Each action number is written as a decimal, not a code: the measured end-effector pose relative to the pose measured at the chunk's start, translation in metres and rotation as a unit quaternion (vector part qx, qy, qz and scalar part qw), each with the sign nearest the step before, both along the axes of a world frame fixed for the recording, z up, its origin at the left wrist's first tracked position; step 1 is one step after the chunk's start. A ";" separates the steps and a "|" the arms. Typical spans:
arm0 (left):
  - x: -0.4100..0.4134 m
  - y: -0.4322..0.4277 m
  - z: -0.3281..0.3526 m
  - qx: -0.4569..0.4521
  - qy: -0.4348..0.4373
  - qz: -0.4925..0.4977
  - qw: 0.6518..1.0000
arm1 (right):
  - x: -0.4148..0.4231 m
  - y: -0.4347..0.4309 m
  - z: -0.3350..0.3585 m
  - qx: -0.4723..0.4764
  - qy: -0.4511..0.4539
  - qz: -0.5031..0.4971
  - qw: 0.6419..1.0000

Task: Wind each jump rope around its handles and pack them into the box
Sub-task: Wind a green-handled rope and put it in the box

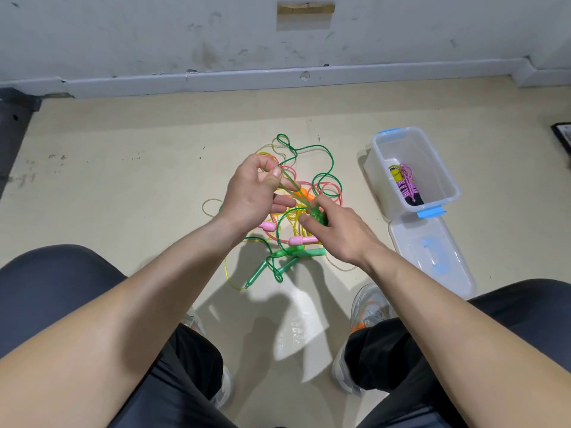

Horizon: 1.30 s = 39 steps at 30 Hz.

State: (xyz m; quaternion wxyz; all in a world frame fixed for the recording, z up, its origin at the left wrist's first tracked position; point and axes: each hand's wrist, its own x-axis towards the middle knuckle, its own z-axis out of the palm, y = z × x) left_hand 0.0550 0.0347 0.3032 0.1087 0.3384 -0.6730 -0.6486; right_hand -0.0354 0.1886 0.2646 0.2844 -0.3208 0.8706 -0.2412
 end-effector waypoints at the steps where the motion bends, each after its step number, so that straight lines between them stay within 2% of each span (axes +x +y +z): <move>1: -0.001 0.000 0.002 0.006 0.004 0.003 1.000 | 0.000 -0.001 0.001 -0.013 -0.012 0.000 1.000; 5: -0.005 -0.002 0.009 0.024 0.028 0.017 0.999 | 0.003 -0.007 0.006 -0.072 -0.074 0.011 0.995; 8: -0.007 -0.009 0.009 0.042 0.049 0.045 0.997 | -0.001 -0.007 0.006 -0.124 -0.169 -0.020 0.978; 15: -0.011 -0.034 0.006 0.148 0.056 0.126 0.979 | -0.007 0.002 0.003 -0.190 -0.385 -0.081 0.899; 20: -0.023 -0.041 0.008 0.205 0.048 0.147 0.966 | -0.008 0.005 0.006 -0.245 -0.480 -0.132 0.832; 23: -0.040 -0.036 0.012 0.214 0.062 0.140 0.965 | -0.012 0.007 0.016 -0.267 -0.494 -0.140 0.816; 30: -0.097 -0.028 0.041 0.233 0.122 0.090 0.961 | -0.062 0.016 0.045 -0.299 -0.450 -0.222 0.811; 39: -0.205 0.007 0.041 0.135 0.099 0.025 0.986 | -0.187 0.068 0.061 -0.172 -0.286 -0.225 0.915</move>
